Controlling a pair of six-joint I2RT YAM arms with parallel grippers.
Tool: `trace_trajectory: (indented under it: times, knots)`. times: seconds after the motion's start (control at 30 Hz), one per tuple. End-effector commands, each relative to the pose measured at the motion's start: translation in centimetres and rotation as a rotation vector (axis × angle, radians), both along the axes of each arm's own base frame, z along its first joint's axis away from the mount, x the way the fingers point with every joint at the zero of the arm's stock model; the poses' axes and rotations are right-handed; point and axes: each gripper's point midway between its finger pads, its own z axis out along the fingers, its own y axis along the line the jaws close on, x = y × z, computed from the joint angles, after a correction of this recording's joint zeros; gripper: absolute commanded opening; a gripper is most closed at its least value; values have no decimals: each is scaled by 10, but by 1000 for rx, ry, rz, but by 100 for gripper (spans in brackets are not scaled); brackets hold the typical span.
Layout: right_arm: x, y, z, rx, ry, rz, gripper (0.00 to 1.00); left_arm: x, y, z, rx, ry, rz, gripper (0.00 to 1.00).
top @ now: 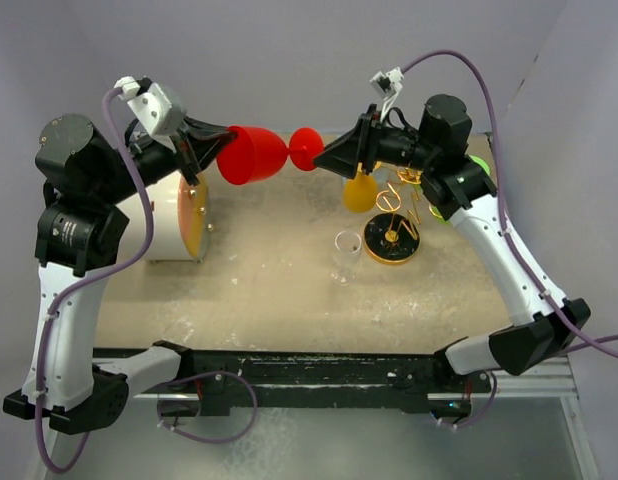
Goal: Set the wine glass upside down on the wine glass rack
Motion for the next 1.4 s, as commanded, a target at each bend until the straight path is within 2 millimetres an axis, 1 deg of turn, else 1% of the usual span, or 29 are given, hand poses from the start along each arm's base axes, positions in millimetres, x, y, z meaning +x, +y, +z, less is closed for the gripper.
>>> trace_trajectory:
  times: [0.0, 0.2, 0.37, 0.47, 0.63, 0.73, 0.77, 0.83, 0.9, 1.0, 1.13, 1.27, 1.37]
  knots:
    - [-11, 4, 31, 51, -50, 26, 59, 2, -1, 10, -15, -47, -13, 0]
    - [-11, 10, 29, 68, -21, 54, 44, 10, -2, 4, 3, -54, -5, 0]
    - [-5, 12, 24, 71, 10, 39, 31, 13, -4, 2, 4, -49, -11, 0]
    - [0, 12, 21, 68, 24, 24, 27, 14, -5, 1, 5, -49, -16, 0]
    - [6, 14, 17, 62, 42, 5, 17, 14, -6, -5, 10, -37, -27, 0]
    - [7, 13, 17, 61, 45, -2, 3, 13, -7, -7, 14, -35, -29, 0]
    - [7, 13, 17, 62, 43, -7, 0, 14, -6, -7, 15, -36, -25, 0]
    - [6, 11, 18, 59, 29, -11, 0, 13, -5, -8, 16, -32, -21, 0]
    - [7, 8, 19, 47, 5, -28, 0, 11, -5, -10, 18, -28, -23, 9]
    - [10, 2, 21, 27, -28, -68, 0, 7, -5, -12, 18, -19, -27, 16]
    - [10, -8, 27, 1, -85, -116, 0, 5, 2, -18, 21, -2, 8, 29]
    - [12, -25, 33, -44, -162, -192, 0, 0, 14, -22, 43, -9, 72, 40]
    - [15, -43, 32, -141, -248, -275, 0, -5, 26, -26, 59, -12, 125, 52]
